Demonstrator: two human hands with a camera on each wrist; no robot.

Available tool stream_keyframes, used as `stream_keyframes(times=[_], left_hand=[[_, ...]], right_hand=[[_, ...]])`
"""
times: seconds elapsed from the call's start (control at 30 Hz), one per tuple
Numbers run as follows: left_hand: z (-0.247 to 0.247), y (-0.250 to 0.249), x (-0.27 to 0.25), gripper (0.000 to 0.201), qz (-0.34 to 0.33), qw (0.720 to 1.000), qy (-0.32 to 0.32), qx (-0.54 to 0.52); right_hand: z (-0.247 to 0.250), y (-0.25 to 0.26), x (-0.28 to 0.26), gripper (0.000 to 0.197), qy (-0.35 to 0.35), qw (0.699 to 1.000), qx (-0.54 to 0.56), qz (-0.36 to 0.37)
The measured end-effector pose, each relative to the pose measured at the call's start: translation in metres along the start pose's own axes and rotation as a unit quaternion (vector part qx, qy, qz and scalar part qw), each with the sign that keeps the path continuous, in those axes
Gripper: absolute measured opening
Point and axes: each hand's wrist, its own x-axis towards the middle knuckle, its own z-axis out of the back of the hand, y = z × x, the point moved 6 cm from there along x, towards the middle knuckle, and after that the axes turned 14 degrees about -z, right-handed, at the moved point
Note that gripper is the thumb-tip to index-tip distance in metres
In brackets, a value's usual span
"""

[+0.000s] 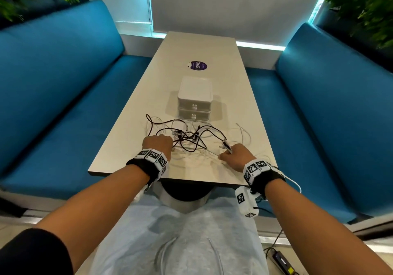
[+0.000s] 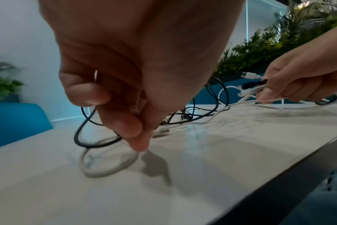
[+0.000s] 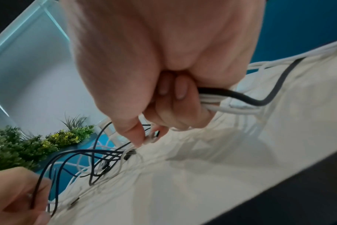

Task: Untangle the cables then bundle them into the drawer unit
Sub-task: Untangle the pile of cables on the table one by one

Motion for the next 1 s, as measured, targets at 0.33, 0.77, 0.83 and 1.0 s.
stream_keyframes(times=[0.33, 0.77, 0.83, 1.0], left_hand=[[0.058, -0.074, 0.001, 0.066, -0.142, 0.959, -0.238, -0.052], [0.002, -0.096, 0.038, 0.029, -0.228, 0.968, -0.101, -0.026], [0.003, -0.09, 0.04, 0.031, -0.22, 0.966, -0.12, -0.065], [-0.001, -0.078, 0.041, 0.044, -0.154, 0.959, -0.145, -0.188]], right_hand=[[0.001, 0.007, -0.003, 0.028, -0.029, 0.999, -0.017, 0.021], [0.019, 0.002, -0.01, 0.038, 0.011, 0.998, 0.027, 0.05], [0.022, 0.003, -0.01, 0.036, -0.009, 0.997, 0.049, 0.053], [0.02, 0.0, 0.006, 0.03, -0.025, 0.989, 0.144, 0.015]])
